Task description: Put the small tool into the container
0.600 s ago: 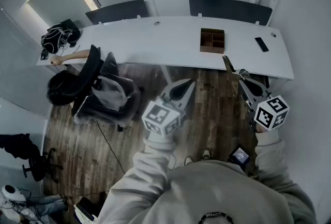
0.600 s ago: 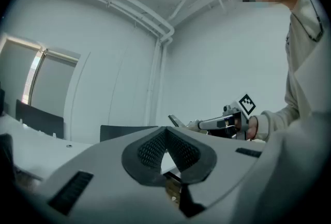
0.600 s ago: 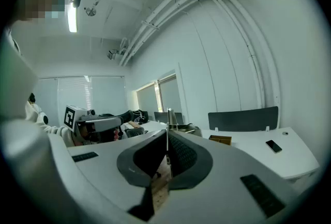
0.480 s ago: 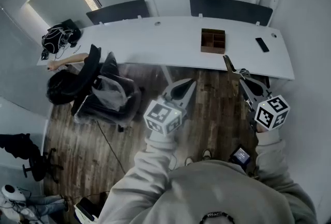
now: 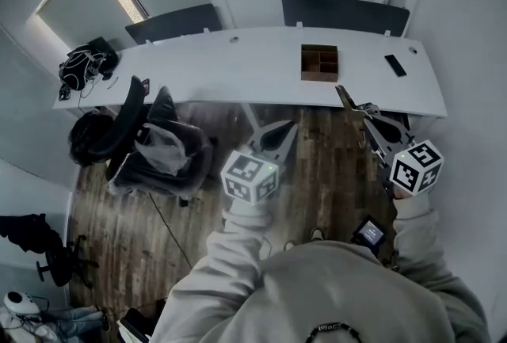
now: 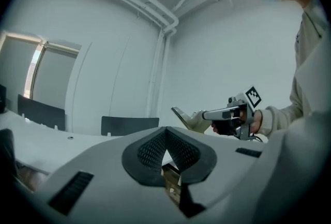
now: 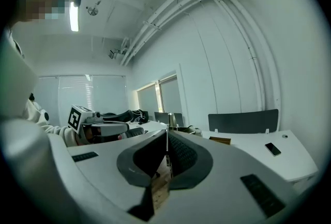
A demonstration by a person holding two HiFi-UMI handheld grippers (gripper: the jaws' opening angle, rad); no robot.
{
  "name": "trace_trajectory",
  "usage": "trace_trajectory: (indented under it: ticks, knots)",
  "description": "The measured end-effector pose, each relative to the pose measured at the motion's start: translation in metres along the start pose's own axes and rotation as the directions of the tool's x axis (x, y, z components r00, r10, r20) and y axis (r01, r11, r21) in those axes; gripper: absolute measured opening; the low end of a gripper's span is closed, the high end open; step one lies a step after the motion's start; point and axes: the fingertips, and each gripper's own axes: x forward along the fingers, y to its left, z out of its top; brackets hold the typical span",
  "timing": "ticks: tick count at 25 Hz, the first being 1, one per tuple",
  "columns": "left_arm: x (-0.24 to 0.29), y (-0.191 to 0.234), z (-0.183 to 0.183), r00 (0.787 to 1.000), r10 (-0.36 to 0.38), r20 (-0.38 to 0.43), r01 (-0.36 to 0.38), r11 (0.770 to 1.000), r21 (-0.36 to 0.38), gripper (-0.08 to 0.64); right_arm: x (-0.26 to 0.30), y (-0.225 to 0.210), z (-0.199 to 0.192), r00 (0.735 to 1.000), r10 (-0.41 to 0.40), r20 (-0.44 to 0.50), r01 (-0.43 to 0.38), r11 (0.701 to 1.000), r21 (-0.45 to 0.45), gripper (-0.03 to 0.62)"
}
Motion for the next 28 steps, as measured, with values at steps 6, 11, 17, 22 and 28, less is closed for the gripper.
trace_trajectory:
  ticks: [6, 11, 17, 22, 28]
  knots:
    - [-0.006, -0.009, 0.006, 0.999, -0.042, 0.016, 0.042, 0.999, -0.002, -0.005, 0.001, 0.003, -0.002, 1.000, 0.002, -0.021, -0.002, 1.000, 0.010, 0.025]
    - [-0.010, -0.003, 0.003, 1.000, -0.013, 0.019, 0.013, 1.000, -0.013, -0.005, 0.005, -0.001, -0.006, 1.000, 0.013, -0.027, -0.013, 1.000, 0.017, 0.025]
    - [0.000, -0.008, -0.005, 1.000, -0.011, 0.006, 0.011, 1.000, -0.010, -0.005, 0.002, -0.013, -0.016, 0.999, 0.019, -0.030, -0.017, 0.999, 0.043, 0.025]
    - [0.030, 0.003, 0.006, 1.000, -0.014, 0.016, 0.014, 1.000, 0.005, -0.005, 0.005, -0.030, -0.016, 0.999, 0.029, -0.031, -0.027, 0.998, 0.049, 0.025]
    - [0.079, 0.014, 0.040, 0.998, -0.024, 0.050, 0.023, 1.000, 0.017, -0.005, 0.006, -0.043, -0.003, 0.999, 0.044, -0.002, -0.044, 0.999, 0.033, 0.025]
